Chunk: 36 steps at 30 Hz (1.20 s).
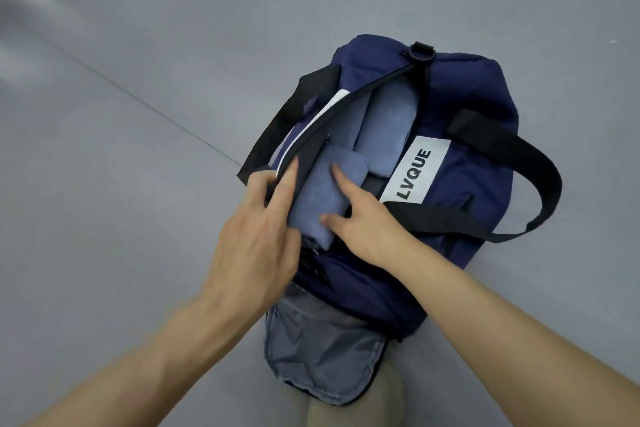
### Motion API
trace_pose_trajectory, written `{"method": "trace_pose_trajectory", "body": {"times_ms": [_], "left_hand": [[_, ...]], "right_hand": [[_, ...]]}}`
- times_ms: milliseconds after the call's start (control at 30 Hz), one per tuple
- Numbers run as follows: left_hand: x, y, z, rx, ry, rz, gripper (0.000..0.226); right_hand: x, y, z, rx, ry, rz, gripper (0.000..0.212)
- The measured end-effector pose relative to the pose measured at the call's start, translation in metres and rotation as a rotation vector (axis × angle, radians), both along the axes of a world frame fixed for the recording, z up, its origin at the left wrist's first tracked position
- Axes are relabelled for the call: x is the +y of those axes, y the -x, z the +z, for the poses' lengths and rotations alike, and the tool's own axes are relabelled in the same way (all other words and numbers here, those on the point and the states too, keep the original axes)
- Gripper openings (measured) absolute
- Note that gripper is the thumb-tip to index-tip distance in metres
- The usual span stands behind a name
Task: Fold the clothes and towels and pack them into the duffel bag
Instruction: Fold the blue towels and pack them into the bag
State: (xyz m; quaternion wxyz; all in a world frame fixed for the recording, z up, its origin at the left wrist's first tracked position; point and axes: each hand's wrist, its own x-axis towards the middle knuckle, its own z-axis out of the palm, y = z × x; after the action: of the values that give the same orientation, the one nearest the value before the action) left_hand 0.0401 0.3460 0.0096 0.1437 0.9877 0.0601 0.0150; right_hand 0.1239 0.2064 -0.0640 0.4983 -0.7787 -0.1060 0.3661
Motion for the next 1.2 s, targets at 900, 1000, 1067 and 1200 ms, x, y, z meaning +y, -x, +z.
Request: {"method": "trace_pose_trajectory", "body": {"times_ms": [900, 1000, 1067, 1200], "left_hand": [[-0.009, -0.007, -0.003, 0.087, 0.073, 0.019, 0.086], [-0.011, -0.009, -0.003, 0.086, 0.069, 0.038, 0.084], [-0.016, -0.01, 0.0, 0.051, 0.056, 0.066, 0.081], [-0.041, -0.019, 0.02, -0.131, 0.004, 0.056, 0.053]], "right_hand": [[0.001, -0.015, -0.025, -0.252, 0.524, 0.259, 0.116], [0.006, -0.017, -0.028, -0.221, 0.539, 0.264, 0.116], [0.005, -0.019, -0.023, -0.189, 0.486, 0.265, 0.113], [-0.045, -0.011, 0.02, -0.351, 0.197, 0.163, 0.082]]}}
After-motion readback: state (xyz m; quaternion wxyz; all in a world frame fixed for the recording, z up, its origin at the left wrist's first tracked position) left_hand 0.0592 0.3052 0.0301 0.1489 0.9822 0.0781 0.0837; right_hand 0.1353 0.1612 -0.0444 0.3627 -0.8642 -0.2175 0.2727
